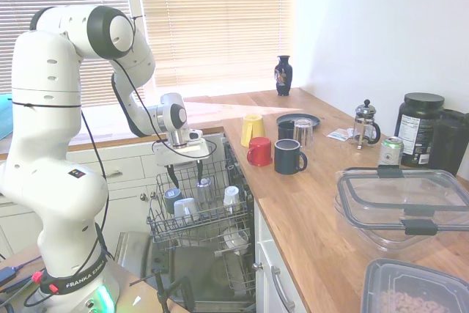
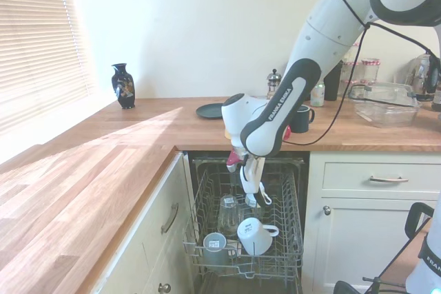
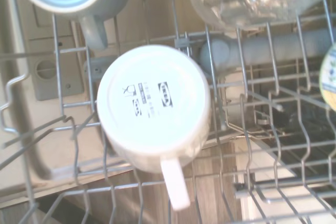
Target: Move a mug from dishwasher to table
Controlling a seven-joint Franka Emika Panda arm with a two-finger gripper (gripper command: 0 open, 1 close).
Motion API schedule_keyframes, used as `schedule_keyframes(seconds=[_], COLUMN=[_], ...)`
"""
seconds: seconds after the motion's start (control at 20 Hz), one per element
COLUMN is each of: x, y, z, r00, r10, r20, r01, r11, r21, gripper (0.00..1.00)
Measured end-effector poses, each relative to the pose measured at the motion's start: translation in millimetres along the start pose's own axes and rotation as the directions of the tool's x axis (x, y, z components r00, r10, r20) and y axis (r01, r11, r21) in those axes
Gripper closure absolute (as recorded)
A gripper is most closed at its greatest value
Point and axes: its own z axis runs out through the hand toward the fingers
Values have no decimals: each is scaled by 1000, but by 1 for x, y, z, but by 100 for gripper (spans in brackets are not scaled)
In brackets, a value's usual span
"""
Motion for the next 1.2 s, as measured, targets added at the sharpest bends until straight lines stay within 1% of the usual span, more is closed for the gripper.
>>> schedule_keyframes(seconds=[0.25, 0.6, 0.85, 1.2], x=[-5, -21, -20, -22], y=[-16, -40, -34, -32], z=[40, 67, 88, 114], r00=[1000, 998, 996, 995], r10=[7, -50, -61, -68], r20=[11, 48, 62, 72], r01=[-7, 52, 65, 73], r11=[1000, 998, 995, 995], r21=[-12, -44, -70, -66], gripper=[0, 0, 0, 0])
